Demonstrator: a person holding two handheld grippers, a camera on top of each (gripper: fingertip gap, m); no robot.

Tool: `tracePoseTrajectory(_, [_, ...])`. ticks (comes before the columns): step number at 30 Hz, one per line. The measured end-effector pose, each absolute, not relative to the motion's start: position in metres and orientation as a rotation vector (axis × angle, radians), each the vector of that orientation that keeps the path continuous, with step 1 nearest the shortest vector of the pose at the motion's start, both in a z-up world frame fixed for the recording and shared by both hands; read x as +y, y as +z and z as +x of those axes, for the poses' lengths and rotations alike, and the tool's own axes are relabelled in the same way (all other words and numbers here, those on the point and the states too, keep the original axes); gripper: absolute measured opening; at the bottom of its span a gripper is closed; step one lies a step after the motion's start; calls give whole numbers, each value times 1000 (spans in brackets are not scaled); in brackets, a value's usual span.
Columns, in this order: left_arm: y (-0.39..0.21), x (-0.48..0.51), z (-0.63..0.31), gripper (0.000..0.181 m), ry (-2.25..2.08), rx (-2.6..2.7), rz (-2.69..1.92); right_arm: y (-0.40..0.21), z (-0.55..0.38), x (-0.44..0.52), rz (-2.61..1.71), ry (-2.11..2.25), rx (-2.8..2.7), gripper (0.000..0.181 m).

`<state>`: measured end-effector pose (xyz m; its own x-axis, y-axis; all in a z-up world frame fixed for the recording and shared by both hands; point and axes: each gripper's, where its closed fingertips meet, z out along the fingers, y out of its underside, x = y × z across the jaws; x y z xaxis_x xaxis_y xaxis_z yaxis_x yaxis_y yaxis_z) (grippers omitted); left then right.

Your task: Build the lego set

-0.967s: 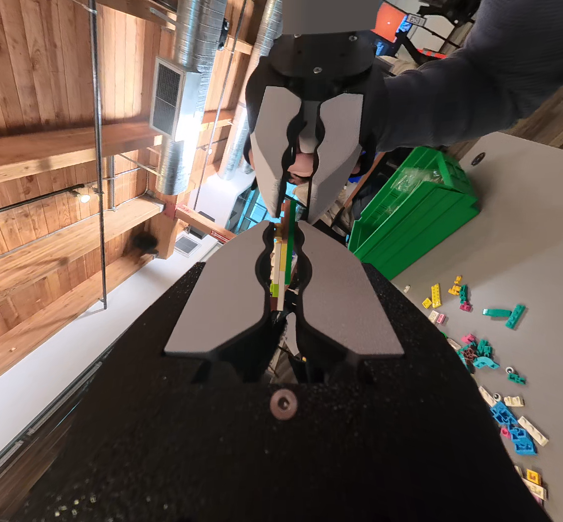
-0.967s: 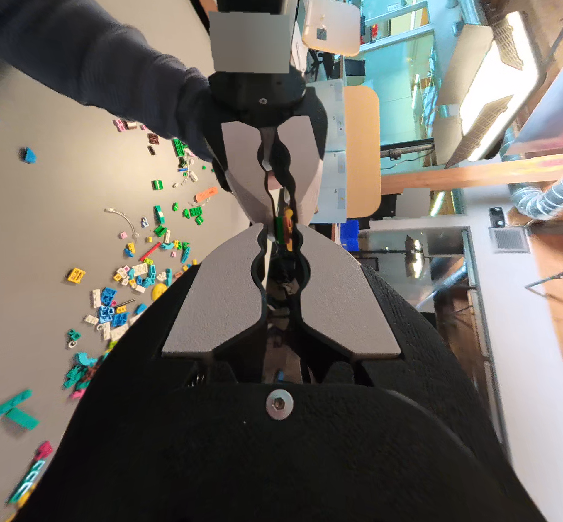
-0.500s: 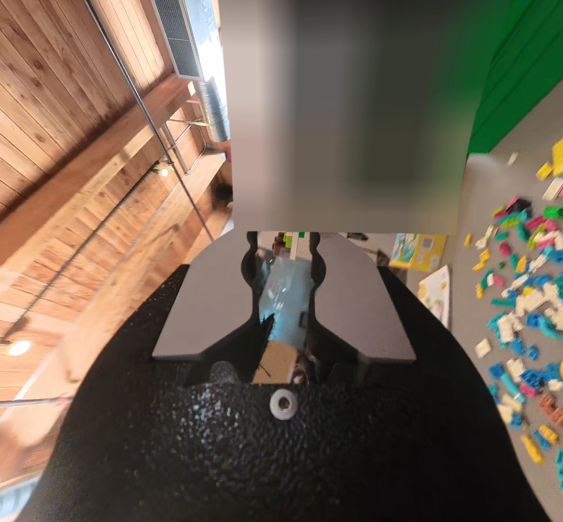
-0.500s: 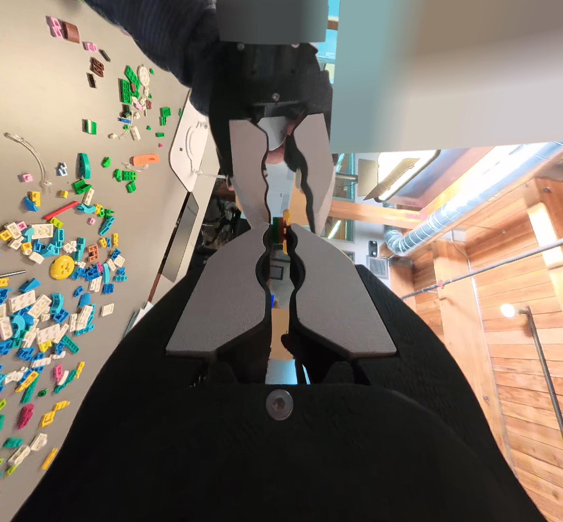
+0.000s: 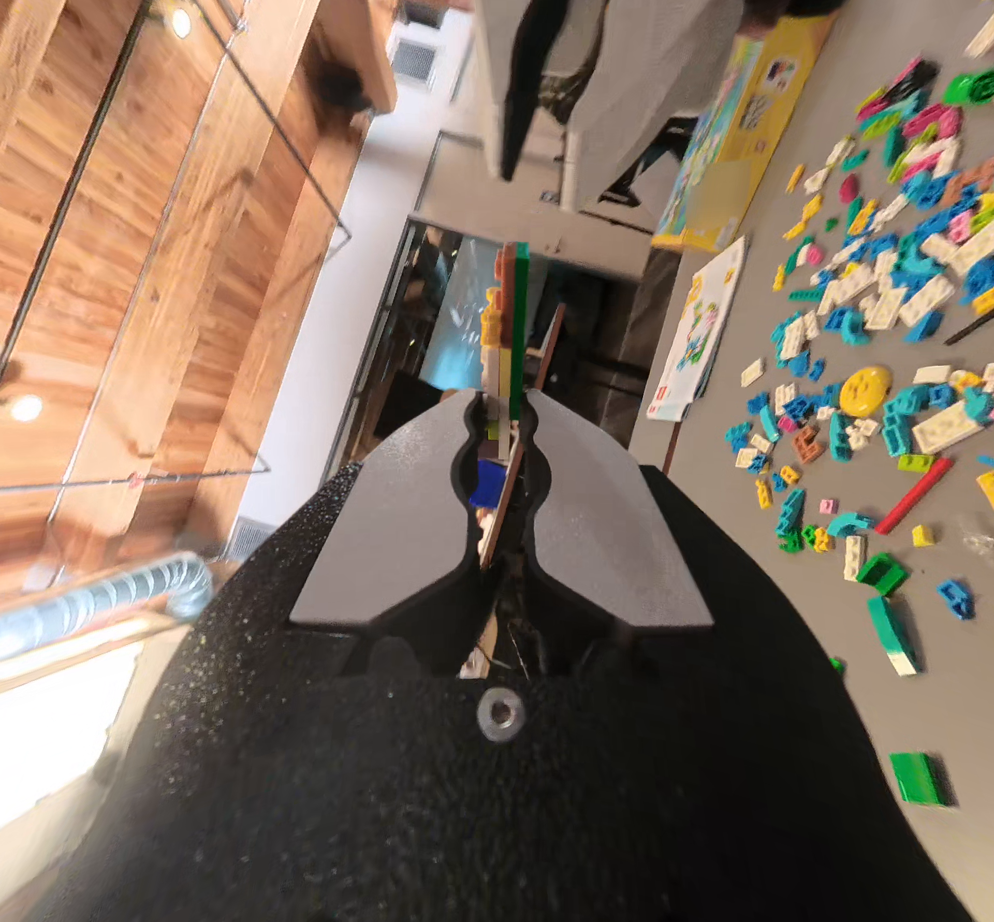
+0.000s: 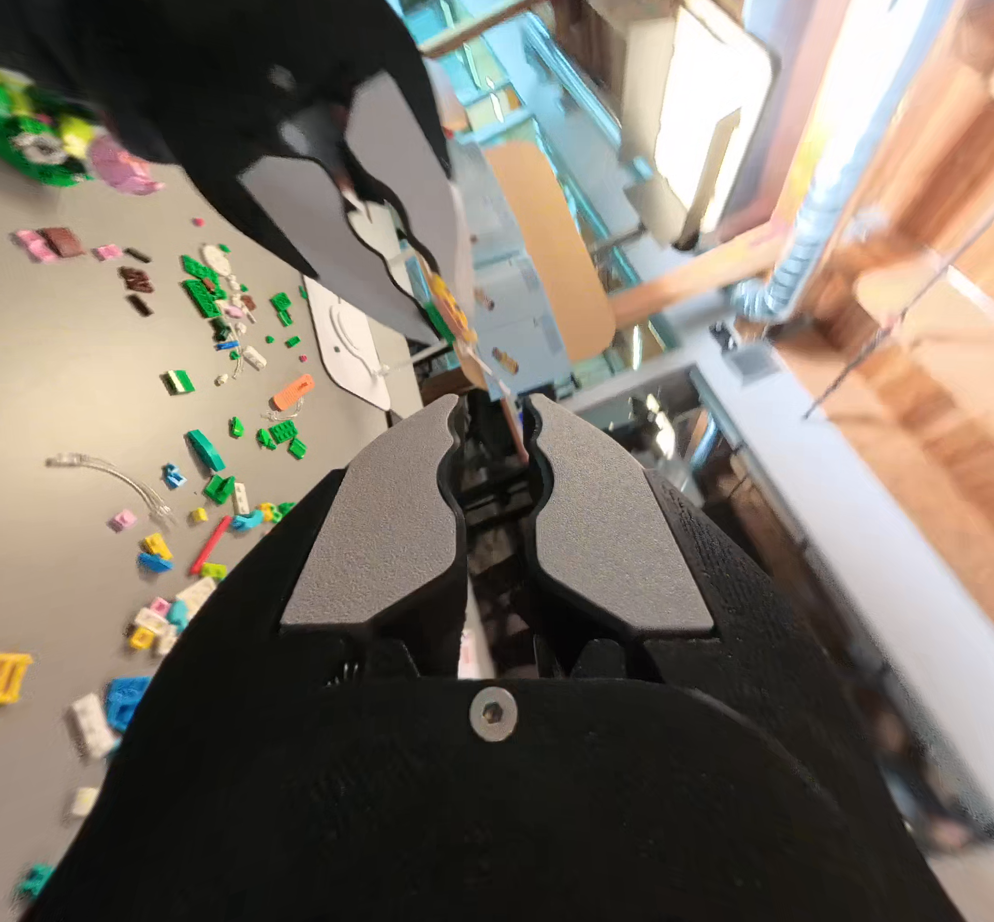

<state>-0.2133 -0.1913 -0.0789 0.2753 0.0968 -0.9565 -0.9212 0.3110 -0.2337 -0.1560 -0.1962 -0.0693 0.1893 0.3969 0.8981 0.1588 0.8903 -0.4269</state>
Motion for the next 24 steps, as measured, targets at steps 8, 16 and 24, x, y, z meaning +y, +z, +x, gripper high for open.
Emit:
tracePoseTrajectory(8, [-151,-162,-213,12,759,1043,-1104,-142,-150,-136,-991,589,-1077,15])
tracePoseTrajectory(16, [-161,-163,-232,11,789,926,-1083,-150,-143,-131,-1074,793,-978,13])
tracePoseTrajectory(24, [-171,-158,-240,11,884,953,-1063,-158,-146,-131,-1116,788,-1015,11])
